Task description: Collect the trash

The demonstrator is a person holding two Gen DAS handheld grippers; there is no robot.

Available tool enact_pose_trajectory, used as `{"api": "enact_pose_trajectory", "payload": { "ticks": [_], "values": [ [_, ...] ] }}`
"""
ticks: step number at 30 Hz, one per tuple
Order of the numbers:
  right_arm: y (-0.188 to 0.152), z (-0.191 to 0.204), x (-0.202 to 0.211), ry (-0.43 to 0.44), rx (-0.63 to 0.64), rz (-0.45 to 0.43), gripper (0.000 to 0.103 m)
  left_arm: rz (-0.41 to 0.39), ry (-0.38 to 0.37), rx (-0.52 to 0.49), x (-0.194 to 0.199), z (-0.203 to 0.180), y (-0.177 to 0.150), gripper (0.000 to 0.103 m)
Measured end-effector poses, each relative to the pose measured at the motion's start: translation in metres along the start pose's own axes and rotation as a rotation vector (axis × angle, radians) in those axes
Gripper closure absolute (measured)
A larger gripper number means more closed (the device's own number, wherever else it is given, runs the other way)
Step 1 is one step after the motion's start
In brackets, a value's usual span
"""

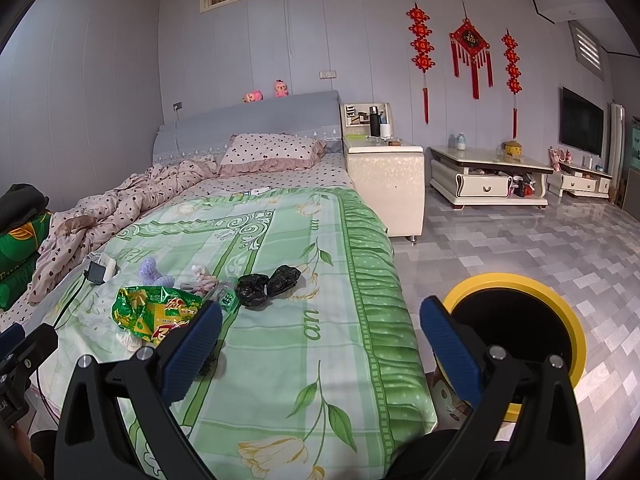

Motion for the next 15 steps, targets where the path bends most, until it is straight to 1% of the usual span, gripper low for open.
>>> {"api": "enact_pose_trajectory", "payload": {
  "ticks": [2,4,5,7,10,12,15],
  "values": [
    [-0.001,0.000,-0.001,-0.003,-0.002,0.003,0.007,0.007,-0.001,-0.001,-0.002,-0.002,-0.001,0.008],
    [-0.012,0.001,-0.004,-0.006,-0.004,0.008,0.007,0.015,0.001,0.000,-0.004,-0.002,-0.002,0.008],
    [-0.013,0.001,-0.005,-0.006,-0.006,0.010,0.007,0.019,-0.001,-0.001,-0.011,-0.002,-0.011,0.008],
    [-0.017,0.003,-0.006,-0.002,-0.012,0.015,0.007,0.022,-0.005,-0.002,-0.012,-0.004,-0.014,0.008],
    [-0.015,-0.002,-0.012,0.000,-0.013,0.024,0.007,0.037,-0.001,0.001,-0.017,-0.004,-0.015,0.008],
    [-0.013,-0.005,-0.014,0.010,-0.017,0.032,0.007,0.058,-0.020,0.008,-0.023,-0.004,-0.014,0.008],
    [-0.009,-0.012,-0.025,0.026,-0.024,0.054,0.007,0.087,-0.015,0.005,-0.035,-0.001,-0.015,0.008]
  ]
}}
Point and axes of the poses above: each gripper's, at about its wrist camera, not at the fingertips, and x roughly against the way its jaws point, z to its left, y to its top, the point moved 5 cm from there along -x, roughly the way its jaws point, and after that the axes turned 14 degrees about y, right-handed, at the moved point
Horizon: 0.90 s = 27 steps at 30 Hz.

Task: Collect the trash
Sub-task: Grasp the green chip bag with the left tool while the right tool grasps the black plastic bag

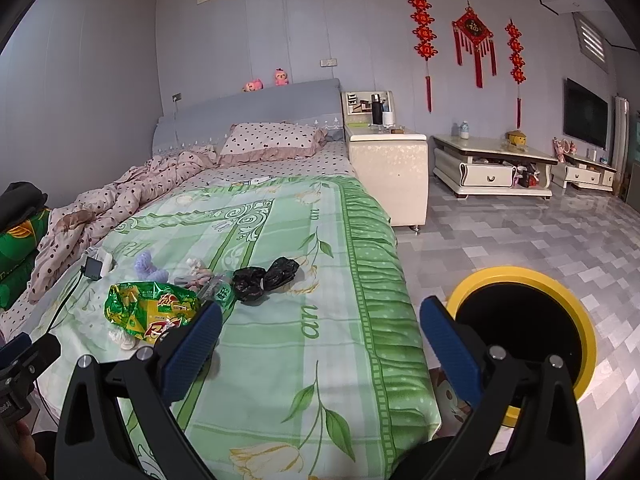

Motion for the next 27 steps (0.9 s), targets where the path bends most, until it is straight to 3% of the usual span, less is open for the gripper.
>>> {"api": "enact_pose_trajectory", "payload": {
  "ticks": [10,15,27],
  "values": [
    [0.020,-0.008,-0.057,0.062,0.056,0.105,0.007,0.099,0.014,-0.036,-0.061,0.027,0.004,0.008],
    [0.023,-0.007,-0.096,0.127,0.025,0.173,0.007,0.142,0.024,-0.035,-0.095,0.044,0.009,0.008],
    [0.023,-0.024,-0.206,0.108,-0.014,0.333,0.007,0.160,0.035,-0.027,-0.157,0.056,0.048,0.008]
  ]
}}
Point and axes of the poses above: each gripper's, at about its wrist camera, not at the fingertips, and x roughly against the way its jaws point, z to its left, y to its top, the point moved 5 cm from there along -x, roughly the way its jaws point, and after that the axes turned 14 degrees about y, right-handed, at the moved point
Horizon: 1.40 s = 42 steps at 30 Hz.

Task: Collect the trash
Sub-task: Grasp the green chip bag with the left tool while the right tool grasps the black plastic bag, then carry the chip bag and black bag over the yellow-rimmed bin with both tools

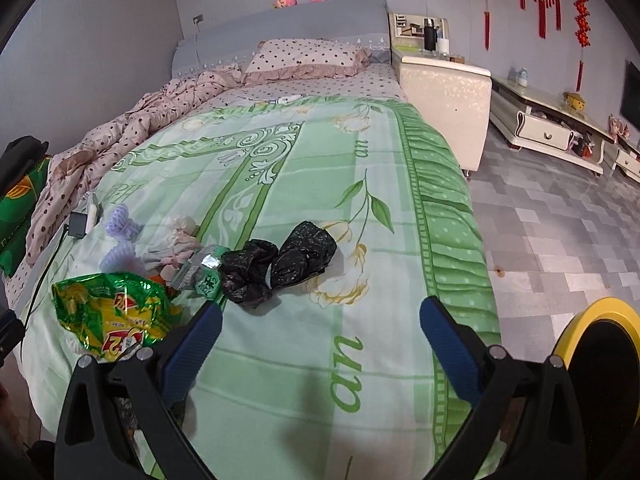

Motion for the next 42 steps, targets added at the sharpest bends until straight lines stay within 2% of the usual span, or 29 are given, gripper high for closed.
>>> {"api": "enact_pose_trajectory", "payload": {
  "ticks": [3,6,11,14,21,23,24,26,28,29,30,32,35,38,42],
  "values": [
    [0.011,-0.004,-0.021,0.012,-0.007,0.024,0.007,-0.004,0.002,-0.024,-0.010,-0.003,0.006,0.008],
    [0.023,-0.014,-0.036,0.032,-0.066,0.019,0.007,-0.003,0.003,-0.036,-0.022,-0.006,0.011,0.008],
    [0.040,-0.027,-0.072,0.017,-0.098,0.061,0.007,0.000,0.004,-0.065,-0.041,-0.013,0.016,0.008],
    [0.040,-0.035,-0.089,0.035,-0.156,0.081,0.007,0.002,-0.002,-0.081,-0.050,-0.017,0.016,0.008],
    [0.027,-0.033,-0.112,0.053,-0.166,0.126,0.009,0.003,-0.035,-0.103,-0.067,-0.029,0.014,0.008],
    [0.022,-0.032,-0.116,0.056,-0.162,0.142,0.019,0.005,-0.051,-0.097,-0.071,-0.032,0.013,0.009],
    [0.020,-0.030,-0.118,0.055,-0.153,0.146,0.021,0.009,-0.067,-0.092,-0.073,-0.033,0.012,0.011],
    [0.017,-0.024,-0.121,0.068,-0.138,0.152,0.023,0.018,-0.089,-0.094,-0.077,-0.037,0.010,0.021],
    [0.015,-0.017,-0.127,0.080,-0.110,0.165,0.029,0.027,-0.094,-0.104,-0.082,-0.042,0.008,0.034],
    [0.014,-0.015,-0.129,0.078,-0.099,0.167,0.036,0.034,-0.103,-0.109,-0.085,-0.045,0.007,0.038],
    [0.014,-0.013,-0.129,0.081,-0.094,0.167,0.040,0.045,-0.118,-0.115,-0.087,-0.047,0.005,0.047],
    [0.013,-0.012,-0.129,0.094,-0.103,0.162,0.059,0.057,-0.141,-0.116,-0.092,-0.051,0.003,0.058],
    [0.012,-0.007,-0.131,0.113,-0.083,0.175,0.078,0.048,-0.164,-0.101,-0.093,-0.053,0.003,0.065],
    [0.012,-0.006,-0.129,0.123,-0.097,0.161,0.085,0.029,-0.187,-0.094,-0.088,-0.053,0.004,0.070],
    [0.016,-0.007,-0.119,0.140,-0.113,0.130,0.087,0.001,-0.213,-0.077,-0.074,-0.050,0.006,0.071]
  ]
}}
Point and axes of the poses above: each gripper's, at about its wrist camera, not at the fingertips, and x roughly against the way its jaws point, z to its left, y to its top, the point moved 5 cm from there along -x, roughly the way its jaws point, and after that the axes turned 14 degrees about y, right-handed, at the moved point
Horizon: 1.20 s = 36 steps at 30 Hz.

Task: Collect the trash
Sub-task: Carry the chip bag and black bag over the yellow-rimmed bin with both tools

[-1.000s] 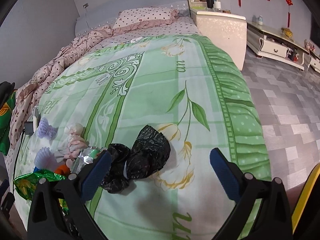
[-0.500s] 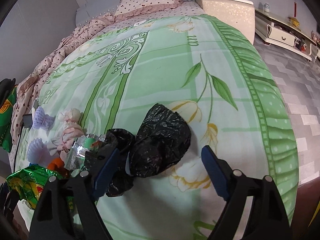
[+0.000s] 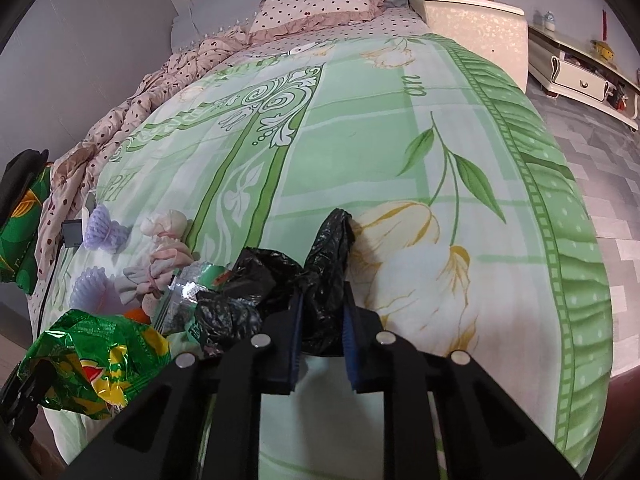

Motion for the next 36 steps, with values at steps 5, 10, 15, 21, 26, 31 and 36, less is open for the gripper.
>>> {"api": "enact_pose_trajectory", "payload": {
  "ticks": [5,10,15,21,26,31,36],
  "values": [
    [0.006,0.008,0.024,0.027,0.013,-0.057,0.087,-0.038,-0.028,0.013,0.023,-0.001,0.003,0.072],
    [0.010,0.021,0.052,0.054,0.032,-0.103,0.087,-0.064,-0.042,0.001,0.046,-0.009,0.004,0.073],
    [0.009,0.033,0.087,0.063,0.046,-0.154,0.087,-0.089,-0.048,0.013,0.074,-0.009,0.005,0.073],
    [0.003,0.042,0.139,0.062,0.069,-0.221,0.087,-0.143,-0.055,0.022,0.116,-0.015,0.012,0.073],
    [-0.002,0.044,0.184,0.049,0.088,-0.275,0.087,-0.202,-0.054,0.020,0.154,-0.029,0.025,0.073],
    [-0.005,0.039,0.231,0.027,0.100,-0.331,0.087,-0.230,-0.069,0.030,0.180,-0.045,0.040,0.073],
    [-0.006,0.029,0.277,-0.001,0.099,-0.389,0.087,-0.249,-0.080,0.021,0.198,-0.068,0.050,0.073]
  ]
}}
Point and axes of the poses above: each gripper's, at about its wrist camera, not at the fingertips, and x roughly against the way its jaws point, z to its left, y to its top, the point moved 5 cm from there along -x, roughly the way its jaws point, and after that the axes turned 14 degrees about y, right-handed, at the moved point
